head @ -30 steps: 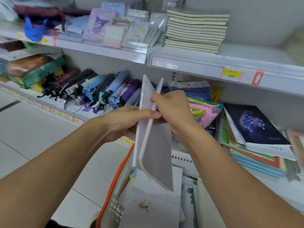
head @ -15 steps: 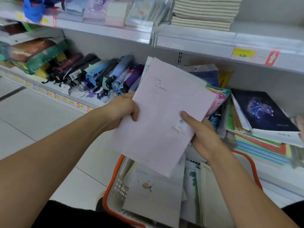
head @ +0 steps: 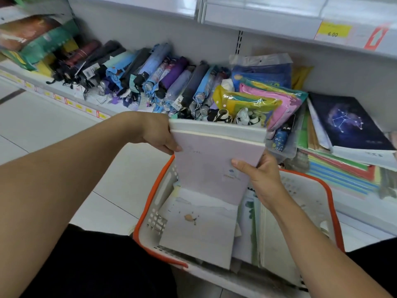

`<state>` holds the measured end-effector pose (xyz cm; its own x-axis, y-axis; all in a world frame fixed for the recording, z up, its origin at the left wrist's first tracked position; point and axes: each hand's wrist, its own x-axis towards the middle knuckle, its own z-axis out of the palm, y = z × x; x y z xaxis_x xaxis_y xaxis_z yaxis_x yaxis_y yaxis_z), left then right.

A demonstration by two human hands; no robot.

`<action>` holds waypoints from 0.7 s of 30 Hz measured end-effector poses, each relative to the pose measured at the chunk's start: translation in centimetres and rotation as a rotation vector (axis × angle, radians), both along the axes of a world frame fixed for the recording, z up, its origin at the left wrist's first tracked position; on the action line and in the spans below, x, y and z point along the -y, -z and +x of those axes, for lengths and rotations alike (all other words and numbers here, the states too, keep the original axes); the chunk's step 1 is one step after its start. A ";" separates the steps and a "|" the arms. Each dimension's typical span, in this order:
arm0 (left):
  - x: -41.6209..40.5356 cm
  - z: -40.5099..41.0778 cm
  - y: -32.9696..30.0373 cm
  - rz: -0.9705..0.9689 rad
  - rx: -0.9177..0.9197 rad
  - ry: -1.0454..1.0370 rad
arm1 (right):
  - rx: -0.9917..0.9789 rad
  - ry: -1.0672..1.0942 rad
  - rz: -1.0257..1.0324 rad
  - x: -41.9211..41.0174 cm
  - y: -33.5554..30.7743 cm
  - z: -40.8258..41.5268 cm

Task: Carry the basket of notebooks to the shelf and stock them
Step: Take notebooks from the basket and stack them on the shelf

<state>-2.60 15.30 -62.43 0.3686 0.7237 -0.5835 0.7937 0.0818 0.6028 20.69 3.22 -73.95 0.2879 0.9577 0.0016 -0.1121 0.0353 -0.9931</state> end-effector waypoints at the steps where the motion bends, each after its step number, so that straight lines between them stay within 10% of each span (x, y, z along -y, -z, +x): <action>1: -0.1 0.0 0.3 0.009 -0.016 0.015 | -0.009 -0.002 -0.014 0.2 0.4 -0.2; 11: -0.9 -0.5 0.0 0.038 -0.005 0.161 | 0.051 -0.027 -0.148 1.1 2.4 -1.2; 16: -0.4 0.1 -5.3 0.096 0.466 0.009 | -0.090 0.065 0.039 -0.5 -5.3 -1.1; 21: 1.2 0.0 -6.2 0.182 0.441 -0.029 | -0.116 0.070 0.281 -2.2 -16.8 -0.2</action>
